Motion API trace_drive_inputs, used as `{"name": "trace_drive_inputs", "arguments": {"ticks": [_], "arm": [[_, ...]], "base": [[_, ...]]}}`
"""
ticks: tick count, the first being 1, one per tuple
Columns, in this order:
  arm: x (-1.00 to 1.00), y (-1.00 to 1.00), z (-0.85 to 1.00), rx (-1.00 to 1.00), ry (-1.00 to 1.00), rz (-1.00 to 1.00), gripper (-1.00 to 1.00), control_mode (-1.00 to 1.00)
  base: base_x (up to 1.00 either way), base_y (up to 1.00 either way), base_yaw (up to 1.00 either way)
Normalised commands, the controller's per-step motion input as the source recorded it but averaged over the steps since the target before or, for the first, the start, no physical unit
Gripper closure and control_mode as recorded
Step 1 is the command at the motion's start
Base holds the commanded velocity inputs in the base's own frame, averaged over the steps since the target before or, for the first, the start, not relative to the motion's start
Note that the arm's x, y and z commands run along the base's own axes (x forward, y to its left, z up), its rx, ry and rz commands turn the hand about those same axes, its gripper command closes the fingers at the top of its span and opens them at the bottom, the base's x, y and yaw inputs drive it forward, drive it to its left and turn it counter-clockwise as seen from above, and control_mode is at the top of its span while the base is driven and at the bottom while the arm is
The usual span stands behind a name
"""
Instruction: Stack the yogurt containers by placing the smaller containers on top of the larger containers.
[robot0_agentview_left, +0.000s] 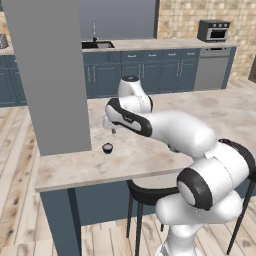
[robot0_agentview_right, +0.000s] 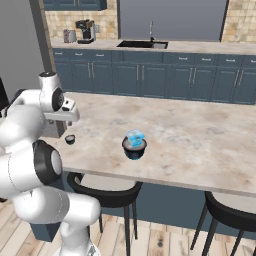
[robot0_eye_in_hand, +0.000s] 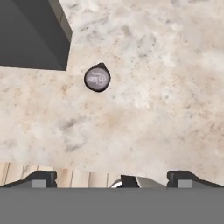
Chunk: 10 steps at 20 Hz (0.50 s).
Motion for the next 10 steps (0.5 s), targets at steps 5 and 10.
{"name": "trace_drive_inputs", "arguments": {"ticks": [5, 10], "arm": [[0.26, 0.05, -0.02, 0.0, 0.03, 0.22, -1.0, -1.0], [0.13, 0.05, -0.07, 0.0, 0.0, 0.26, -1.0, -1.0]], "base": [[0.0, 0.0, 0.0], [0.0, 0.0, 0.0]]}}
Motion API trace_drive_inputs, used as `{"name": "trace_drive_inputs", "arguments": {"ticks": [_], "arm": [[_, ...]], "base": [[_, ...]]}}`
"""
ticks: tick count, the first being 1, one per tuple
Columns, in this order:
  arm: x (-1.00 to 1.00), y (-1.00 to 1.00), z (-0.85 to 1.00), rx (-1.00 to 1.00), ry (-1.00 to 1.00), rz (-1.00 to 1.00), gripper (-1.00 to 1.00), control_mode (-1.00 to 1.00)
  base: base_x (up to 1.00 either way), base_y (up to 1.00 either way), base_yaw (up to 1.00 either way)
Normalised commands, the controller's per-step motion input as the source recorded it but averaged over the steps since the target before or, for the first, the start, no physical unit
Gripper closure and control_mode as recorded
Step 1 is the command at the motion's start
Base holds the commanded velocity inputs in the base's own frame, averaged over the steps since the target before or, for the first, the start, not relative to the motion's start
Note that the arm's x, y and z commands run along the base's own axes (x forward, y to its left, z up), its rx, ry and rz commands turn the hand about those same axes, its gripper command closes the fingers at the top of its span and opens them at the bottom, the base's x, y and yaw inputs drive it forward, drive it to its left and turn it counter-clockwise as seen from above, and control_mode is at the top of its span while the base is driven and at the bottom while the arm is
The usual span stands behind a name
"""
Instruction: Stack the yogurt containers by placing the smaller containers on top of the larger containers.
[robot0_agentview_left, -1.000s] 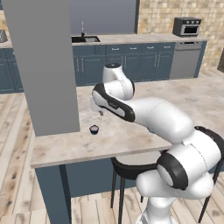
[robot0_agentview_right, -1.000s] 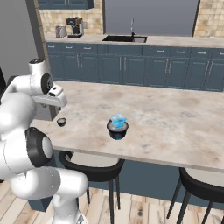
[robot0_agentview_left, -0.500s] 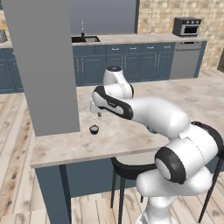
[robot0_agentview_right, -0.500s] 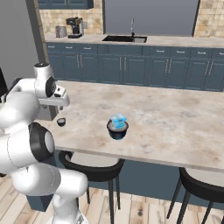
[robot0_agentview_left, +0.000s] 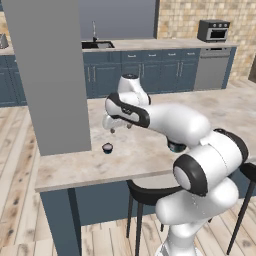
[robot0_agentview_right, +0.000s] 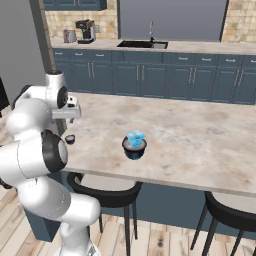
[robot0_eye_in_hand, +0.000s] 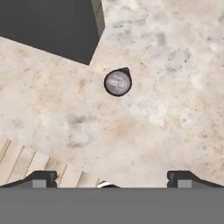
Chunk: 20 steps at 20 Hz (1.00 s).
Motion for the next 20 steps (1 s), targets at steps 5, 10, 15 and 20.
{"name": "trace_drive_inputs", "arguments": {"ticks": [5, 10, 15, 20], "arm": [[0.16, 0.06, -0.08, 0.0, 0.0, 0.24, -1.0, -1.0], [0.17, 0.06, -0.1, 0.0, 0.0, 0.18, -1.0, -1.0], [0.15, 0.03, -0.13, -0.01, 0.0, 0.09, -1.0, -1.0], [0.14, 0.04, -0.17, -0.06, 0.0, 0.02, -1.0, -1.0]], "base": [[0.0, 0.0, 0.0], [0.0, 0.0, 0.0], [0.0, 0.0, 0.0], [0.0, 0.0, 0.0]]}}
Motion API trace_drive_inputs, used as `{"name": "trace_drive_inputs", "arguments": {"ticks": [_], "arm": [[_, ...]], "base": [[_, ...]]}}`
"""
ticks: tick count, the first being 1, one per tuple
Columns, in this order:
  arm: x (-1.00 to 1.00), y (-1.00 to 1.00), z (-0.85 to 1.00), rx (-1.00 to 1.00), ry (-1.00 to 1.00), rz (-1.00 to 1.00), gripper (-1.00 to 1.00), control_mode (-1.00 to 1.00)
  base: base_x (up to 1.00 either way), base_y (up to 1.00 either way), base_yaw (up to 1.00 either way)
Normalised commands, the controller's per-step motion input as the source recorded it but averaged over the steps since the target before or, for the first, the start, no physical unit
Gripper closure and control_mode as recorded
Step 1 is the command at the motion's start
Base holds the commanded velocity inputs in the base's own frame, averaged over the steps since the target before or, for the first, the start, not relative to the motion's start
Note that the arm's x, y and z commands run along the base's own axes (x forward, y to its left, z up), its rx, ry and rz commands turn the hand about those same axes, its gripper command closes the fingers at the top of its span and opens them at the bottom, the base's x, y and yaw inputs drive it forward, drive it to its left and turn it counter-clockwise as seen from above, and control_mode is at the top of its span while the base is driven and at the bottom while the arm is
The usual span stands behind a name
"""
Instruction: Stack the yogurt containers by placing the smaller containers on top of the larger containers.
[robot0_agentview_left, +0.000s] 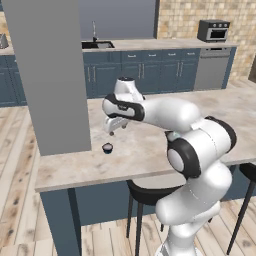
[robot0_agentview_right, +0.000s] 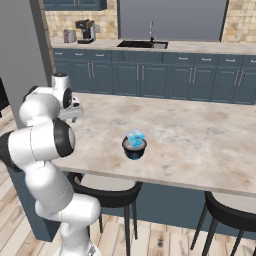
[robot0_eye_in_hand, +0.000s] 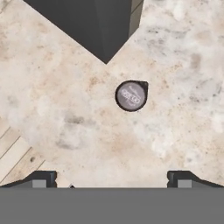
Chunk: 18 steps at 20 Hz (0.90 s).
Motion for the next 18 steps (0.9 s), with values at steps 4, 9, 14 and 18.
{"name": "trace_drive_inputs", "arguments": {"ticks": [4, 9, 14, 18], "arm": [[0.18, 0.09, -0.15, -0.06, 0.0, 0.0, -1.0, -1.0], [0.18, 0.12, -0.14, 0.0, 0.0, 0.0, -1.0, -1.0], [0.16, 0.11, -0.15, 0.0, 0.0, 0.0, -1.0, -1.0], [0.17, 0.09, -0.16, 0.0, 0.0, 0.0, -1.0, -1.0]], "base": [[0.0, 0.0, 0.0], [0.0, 0.0, 0.0], [0.0, 0.0, 0.0], [0.0, 0.0, 0.0]]}}
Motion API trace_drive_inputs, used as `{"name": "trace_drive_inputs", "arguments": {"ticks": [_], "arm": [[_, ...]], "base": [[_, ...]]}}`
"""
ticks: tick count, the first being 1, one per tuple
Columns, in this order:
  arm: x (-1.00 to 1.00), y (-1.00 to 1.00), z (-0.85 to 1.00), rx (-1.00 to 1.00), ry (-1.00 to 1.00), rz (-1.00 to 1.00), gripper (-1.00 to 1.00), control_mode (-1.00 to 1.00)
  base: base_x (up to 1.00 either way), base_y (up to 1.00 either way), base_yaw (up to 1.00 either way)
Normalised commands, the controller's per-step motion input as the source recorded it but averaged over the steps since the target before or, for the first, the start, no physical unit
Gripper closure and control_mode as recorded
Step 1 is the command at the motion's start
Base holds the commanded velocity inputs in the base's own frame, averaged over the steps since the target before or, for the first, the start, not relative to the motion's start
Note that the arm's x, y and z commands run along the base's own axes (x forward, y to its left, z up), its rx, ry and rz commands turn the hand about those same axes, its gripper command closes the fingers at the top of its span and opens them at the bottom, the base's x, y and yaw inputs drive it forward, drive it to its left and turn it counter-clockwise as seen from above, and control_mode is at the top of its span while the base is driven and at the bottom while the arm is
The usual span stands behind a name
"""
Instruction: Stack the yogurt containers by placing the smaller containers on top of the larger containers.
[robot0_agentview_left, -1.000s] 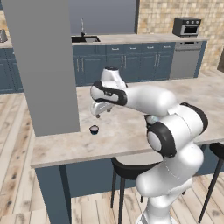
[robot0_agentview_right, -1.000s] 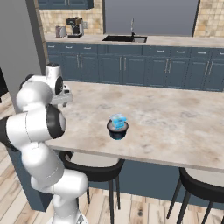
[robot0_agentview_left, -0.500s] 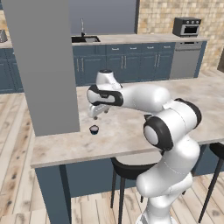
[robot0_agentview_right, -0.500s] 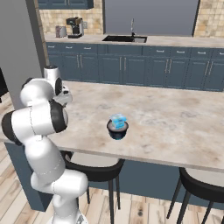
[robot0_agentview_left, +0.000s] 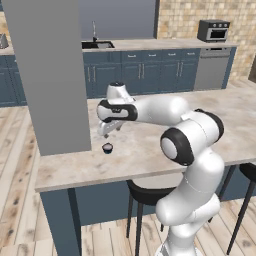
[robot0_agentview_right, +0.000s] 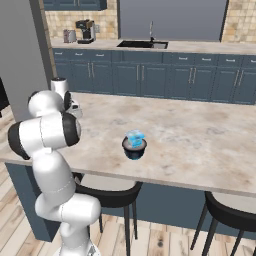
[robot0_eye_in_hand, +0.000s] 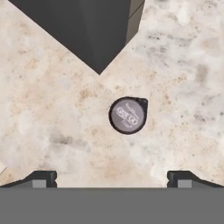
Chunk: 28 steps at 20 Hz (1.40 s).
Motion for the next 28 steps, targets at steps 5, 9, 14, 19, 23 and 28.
{"name": "trace_drive_inputs", "arguments": {"ticks": [5, 9, 14, 19, 23, 28], "arm": [[0.19, 0.05, -0.17, 0.0, 0.0, 0.0, -1.0, -1.0], [0.2, 0.03, -0.17, 0.0, 0.0, 0.0, -1.0, -1.0], [0.21, 0.05, -0.13, 0.0, 0.0, 0.01, -1.0, -1.0], [0.15, 0.05, -0.12, 0.0, 0.0, 0.01, -1.0, -1.0], [0.13, 0.09, -0.18, 0.0, 0.0, 0.0, -1.0, -1.0], [0.05, 0.03, -0.11, 0.0, 0.0, 0.0, -1.0, -1.0]], "base": [[0.0, 0.0, 0.0], [0.0, 0.0, 0.0], [0.0, 0.0, 0.0], [0.0, 0.0, 0.0], [0.0, 0.0, 0.0], [0.0, 0.0, 0.0]]}}
